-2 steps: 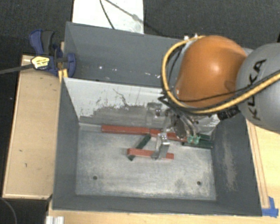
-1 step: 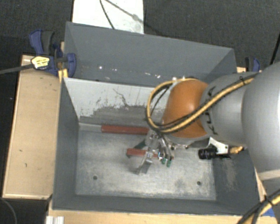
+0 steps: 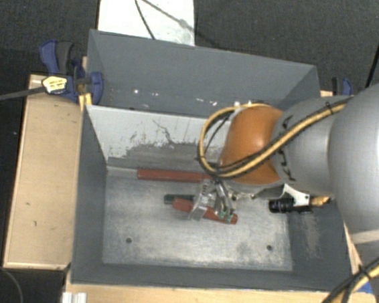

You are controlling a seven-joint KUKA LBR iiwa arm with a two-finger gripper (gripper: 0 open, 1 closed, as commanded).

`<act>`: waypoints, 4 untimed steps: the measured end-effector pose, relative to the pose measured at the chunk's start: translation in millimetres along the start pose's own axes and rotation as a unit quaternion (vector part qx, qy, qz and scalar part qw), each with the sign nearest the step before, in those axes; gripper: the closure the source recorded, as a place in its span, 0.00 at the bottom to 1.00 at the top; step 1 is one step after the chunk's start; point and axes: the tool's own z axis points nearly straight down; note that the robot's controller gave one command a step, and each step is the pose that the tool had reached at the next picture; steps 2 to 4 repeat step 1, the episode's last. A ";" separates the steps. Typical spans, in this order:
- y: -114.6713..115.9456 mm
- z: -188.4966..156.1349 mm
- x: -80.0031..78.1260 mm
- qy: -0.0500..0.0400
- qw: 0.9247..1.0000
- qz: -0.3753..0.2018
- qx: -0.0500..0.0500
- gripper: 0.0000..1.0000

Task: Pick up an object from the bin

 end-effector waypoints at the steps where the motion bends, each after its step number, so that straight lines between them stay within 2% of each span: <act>1: 10.3 -139.0 -0.1 -0.001 1.000 -0.010 -0.001 1.00; 4: 10.3 -139.0 -0.1 -0.001 1.000 -0.010 -0.001 1.00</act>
Offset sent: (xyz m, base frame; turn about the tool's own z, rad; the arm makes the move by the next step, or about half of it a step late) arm -0.0006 0.0091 0.1336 -0.0159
